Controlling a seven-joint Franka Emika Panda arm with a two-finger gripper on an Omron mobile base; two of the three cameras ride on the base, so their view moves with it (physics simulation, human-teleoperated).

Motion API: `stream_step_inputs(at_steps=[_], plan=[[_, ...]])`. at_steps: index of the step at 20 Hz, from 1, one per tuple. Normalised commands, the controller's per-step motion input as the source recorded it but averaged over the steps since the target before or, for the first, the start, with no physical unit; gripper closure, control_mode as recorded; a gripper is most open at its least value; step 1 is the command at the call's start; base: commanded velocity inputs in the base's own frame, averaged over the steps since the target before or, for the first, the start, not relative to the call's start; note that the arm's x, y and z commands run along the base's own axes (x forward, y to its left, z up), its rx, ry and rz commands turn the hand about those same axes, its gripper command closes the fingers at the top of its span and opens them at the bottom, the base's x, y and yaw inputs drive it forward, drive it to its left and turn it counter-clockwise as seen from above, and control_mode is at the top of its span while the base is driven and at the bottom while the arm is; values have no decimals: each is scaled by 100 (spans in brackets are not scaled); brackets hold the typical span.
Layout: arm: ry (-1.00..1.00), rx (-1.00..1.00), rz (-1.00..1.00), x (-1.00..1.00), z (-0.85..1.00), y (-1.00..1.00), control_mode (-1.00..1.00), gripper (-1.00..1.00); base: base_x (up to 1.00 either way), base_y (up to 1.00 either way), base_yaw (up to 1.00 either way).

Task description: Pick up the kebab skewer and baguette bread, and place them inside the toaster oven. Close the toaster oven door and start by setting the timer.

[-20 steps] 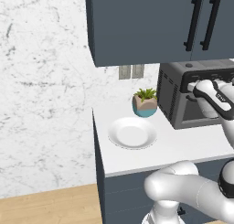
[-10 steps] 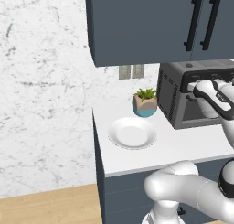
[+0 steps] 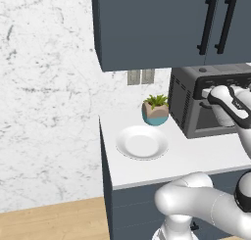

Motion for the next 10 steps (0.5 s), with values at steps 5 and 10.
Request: stream_step_inputs(at_steps=[5, 10], plan=[[0, 0, 0, 0, 0, 0, -100, 100, 0, 0, 0], [0, 0, 0, 0, 0, 0, -100, 100, 0, 0, 0]])
